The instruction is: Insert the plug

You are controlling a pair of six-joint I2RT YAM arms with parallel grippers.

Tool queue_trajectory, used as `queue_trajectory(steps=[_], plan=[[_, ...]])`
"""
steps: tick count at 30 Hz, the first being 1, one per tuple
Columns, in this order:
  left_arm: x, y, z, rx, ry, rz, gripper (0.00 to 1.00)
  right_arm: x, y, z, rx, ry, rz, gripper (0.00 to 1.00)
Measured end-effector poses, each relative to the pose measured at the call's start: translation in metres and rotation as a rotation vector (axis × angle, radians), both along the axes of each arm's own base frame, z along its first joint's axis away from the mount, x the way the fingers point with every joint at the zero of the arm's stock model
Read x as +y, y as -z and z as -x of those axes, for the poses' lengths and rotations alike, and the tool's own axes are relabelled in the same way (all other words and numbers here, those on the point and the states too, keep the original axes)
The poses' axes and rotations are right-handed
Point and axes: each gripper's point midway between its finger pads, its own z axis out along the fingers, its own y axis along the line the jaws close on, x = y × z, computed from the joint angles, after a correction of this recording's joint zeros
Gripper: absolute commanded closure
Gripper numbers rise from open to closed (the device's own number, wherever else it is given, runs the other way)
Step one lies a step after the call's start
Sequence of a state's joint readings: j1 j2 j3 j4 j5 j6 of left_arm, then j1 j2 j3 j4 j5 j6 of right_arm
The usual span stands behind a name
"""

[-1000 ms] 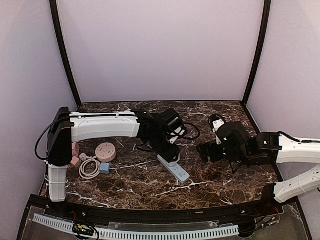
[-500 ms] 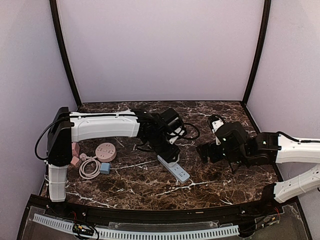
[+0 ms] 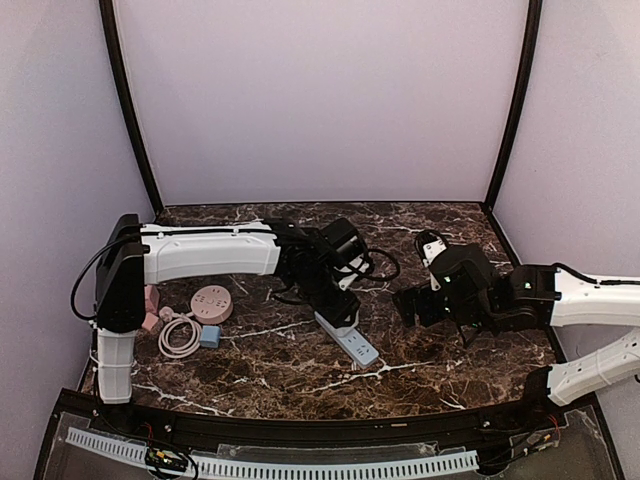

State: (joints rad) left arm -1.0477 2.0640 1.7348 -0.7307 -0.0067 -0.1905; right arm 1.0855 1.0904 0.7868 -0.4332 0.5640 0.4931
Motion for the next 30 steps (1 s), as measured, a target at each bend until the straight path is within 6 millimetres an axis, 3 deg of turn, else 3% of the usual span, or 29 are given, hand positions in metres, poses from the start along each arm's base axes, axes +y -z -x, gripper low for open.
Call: queue_trajectory(steps=[30], plan=[[-0.0033, 0.0072, 0.0034, 0.030, 0.014, -0.043, 0.99, 0.0026, 0.0065, -0.0002, 0.013, -0.007, 0.016, 0.01]])
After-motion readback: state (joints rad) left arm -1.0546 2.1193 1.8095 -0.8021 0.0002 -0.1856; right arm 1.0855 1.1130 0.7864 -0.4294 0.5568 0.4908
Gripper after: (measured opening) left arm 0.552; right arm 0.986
